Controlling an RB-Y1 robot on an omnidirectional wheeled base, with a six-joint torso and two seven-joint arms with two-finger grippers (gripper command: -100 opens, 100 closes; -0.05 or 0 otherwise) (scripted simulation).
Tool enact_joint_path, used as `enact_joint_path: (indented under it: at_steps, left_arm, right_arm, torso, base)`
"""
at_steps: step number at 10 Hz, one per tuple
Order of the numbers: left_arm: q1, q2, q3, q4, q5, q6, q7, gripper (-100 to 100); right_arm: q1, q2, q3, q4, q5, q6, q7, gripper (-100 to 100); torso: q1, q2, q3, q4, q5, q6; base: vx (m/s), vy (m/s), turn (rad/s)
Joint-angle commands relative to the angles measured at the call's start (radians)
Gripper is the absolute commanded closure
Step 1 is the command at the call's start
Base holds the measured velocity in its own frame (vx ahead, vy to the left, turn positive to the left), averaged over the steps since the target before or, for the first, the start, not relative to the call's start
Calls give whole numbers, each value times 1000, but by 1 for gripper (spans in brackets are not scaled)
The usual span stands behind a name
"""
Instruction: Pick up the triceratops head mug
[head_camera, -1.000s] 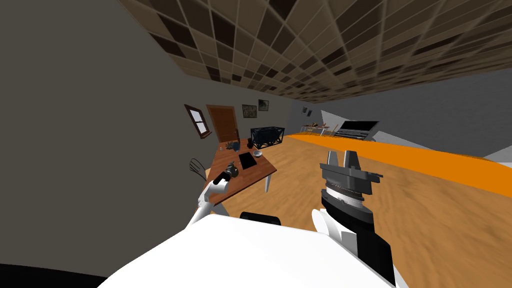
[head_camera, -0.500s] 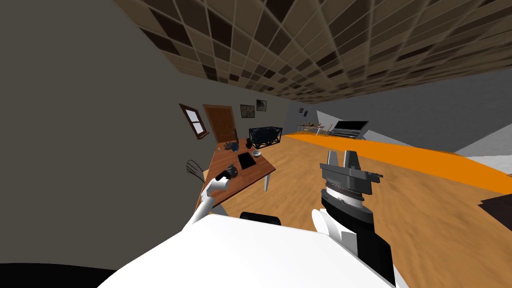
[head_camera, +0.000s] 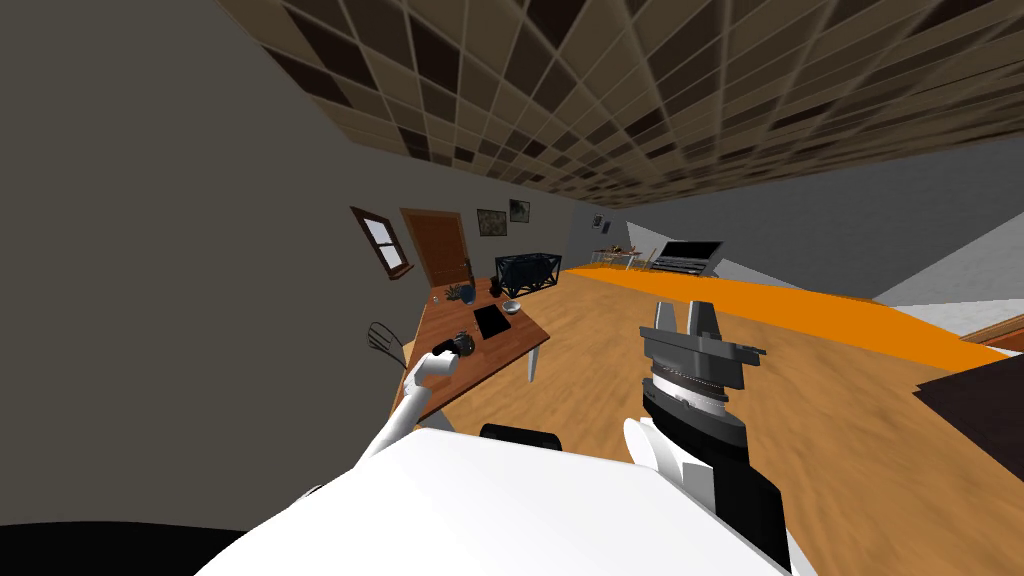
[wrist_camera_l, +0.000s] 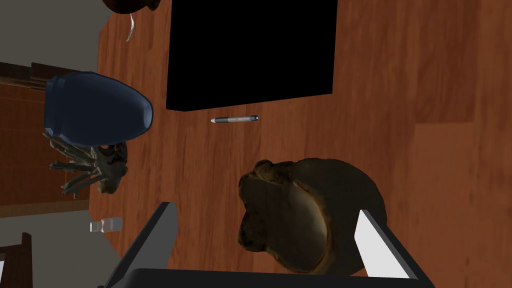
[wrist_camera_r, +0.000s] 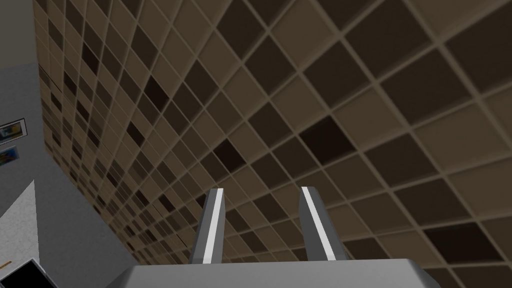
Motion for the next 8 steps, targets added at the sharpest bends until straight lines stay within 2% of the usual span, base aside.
enact_joint_path:
  at_steps: [1,5,6,7,8]
  left_arm:
    - [-19,8,3,39,8,36,14,-100]
    - [-23,30,4,111,26,106,35,-100]
    - [-17,29,2,120,28,112,37,-100]
    - [-12,30,3,103,29,106,34,-100]
    - [-11,30,3,104,29,108,35,0]
  right_arm:
    - [0,0,0,0,0,0,0,0]
    - [0,0,0,0,0,0,0,0]
    - [0,0,0,0,0,0,0,0]
    - [0,0,0,0,0,0,0,0]
    - [0,0,0,0,0,0,0,0]
  torso:
    - [0,0,0,0,0,0]
    - [0,-1,-1,0,0,0]
    - [0,-1,-1,0,0,0]
    - [-1,-1,-1,0,0,0]
    - [-1,-1,-1,0,0,0]
  base:
    - [-4,24,-48]
    - [5,23,-37]
    - [11,20,-18]
    - [3,8,0]
    - [0,0,0]
